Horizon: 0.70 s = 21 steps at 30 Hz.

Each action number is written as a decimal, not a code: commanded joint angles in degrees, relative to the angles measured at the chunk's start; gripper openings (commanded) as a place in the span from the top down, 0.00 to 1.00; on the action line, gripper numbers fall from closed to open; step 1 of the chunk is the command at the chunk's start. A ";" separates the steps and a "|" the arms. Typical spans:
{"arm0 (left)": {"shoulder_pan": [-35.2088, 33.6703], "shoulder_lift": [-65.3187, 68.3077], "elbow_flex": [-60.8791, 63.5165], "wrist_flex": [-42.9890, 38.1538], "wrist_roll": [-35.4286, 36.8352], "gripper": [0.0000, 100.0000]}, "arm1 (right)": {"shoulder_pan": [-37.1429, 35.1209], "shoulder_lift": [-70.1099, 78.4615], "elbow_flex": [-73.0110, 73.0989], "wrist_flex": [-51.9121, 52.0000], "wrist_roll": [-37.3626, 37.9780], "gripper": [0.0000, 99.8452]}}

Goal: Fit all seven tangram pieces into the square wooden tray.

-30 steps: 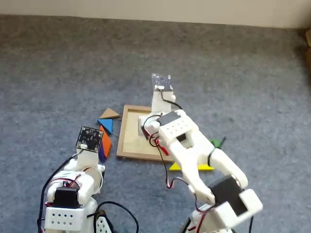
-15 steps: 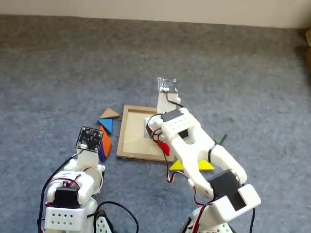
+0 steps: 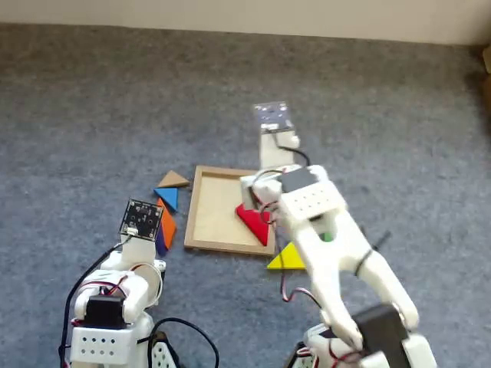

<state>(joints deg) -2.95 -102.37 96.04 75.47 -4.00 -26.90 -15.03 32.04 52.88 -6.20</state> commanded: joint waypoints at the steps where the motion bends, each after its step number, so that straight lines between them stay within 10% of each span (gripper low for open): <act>1: -0.84 -2.15 1.10 0.26 -0.35 0.99 | 3.12 -5.67 -1.27 4.88 6.51 0.97; 21: -0.84 -2.15 1.10 0.26 -0.35 0.99 | 6.37 0.40 -1.19 24.04 48.97 0.97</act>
<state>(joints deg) -2.95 -102.37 96.04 75.47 -4.00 -21.36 -13.80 32.04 74.15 37.85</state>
